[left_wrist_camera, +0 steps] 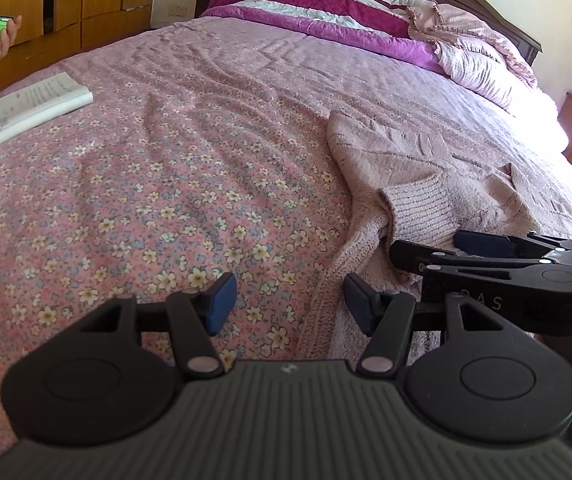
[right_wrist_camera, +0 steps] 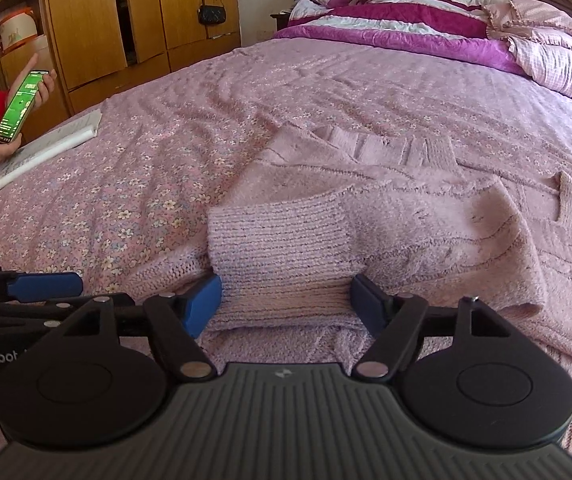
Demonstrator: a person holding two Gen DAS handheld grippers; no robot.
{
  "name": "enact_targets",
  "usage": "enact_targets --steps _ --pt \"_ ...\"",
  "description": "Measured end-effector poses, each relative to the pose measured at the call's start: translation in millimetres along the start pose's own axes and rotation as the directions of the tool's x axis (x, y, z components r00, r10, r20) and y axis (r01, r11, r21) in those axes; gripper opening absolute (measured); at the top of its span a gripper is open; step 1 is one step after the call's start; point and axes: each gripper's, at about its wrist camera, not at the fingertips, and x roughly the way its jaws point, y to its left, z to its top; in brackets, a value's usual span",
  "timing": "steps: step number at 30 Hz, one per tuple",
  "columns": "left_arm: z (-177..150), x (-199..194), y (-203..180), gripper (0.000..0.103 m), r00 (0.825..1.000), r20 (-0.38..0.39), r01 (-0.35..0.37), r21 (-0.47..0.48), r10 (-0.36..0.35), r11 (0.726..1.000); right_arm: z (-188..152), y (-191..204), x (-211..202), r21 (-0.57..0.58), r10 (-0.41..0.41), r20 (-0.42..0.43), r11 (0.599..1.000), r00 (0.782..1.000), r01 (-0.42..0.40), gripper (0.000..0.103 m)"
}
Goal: Fold small clothes
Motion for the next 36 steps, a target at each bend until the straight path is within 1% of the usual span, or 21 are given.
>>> enact_targets --steps 6,8,9,11,13,14,17,26,36 --pt "-1 1 -2 0.061 1.0 0.002 -0.005 0.01 0.005 1.0 -1 0 -1 -0.003 -0.045 0.01 0.999 0.999 0.045 0.058" --pt "-1 1 -2 0.061 1.0 0.002 -0.004 0.007 0.004 1.0 -1 -1 -2 -0.004 -0.061 0.015 0.998 0.998 0.061 0.046" --pt "0 1 -2 0.061 1.0 0.002 -0.003 0.004 0.003 1.0 -1 -2 -3 -0.001 -0.062 0.018 0.998 0.998 0.062 0.042" --pt "1 0 -3 0.061 1.0 0.001 -0.002 -0.003 0.002 1.0 0 -3 -4 0.007 -0.056 0.019 0.998 0.998 0.056 0.024" --pt "2 0 -2 0.061 1.0 -0.001 0.0 -0.01 0.0 1.0 2 -4 -7 0.017 -0.052 0.022 0.999 0.998 0.051 0.014" --pt "2 -1 -2 0.061 1.0 -0.002 0.001 -0.013 -0.001 1.0 3 -5 -9 0.025 -0.048 0.026 0.999 0.999 0.047 0.01" --pt "3 -3 -3 0.061 1.0 -0.002 0.009 -0.016 -0.009 1.0 7 -9 -19 0.048 -0.036 0.044 0.998 0.998 0.034 0.007" --pt "5 -11 -11 0.061 1.0 0.013 0.024 -0.002 -0.024 1.0 23 -27 -55 0.118 -0.021 0.12 0.993 0.993 0.007 0.006" --pt "7 -16 -22 0.061 0.999 0.026 0.03 0.021 -0.031 0.999 41 -54 -96 0.155 -0.06 0.206 0.987 0.977 0.028 0.006"
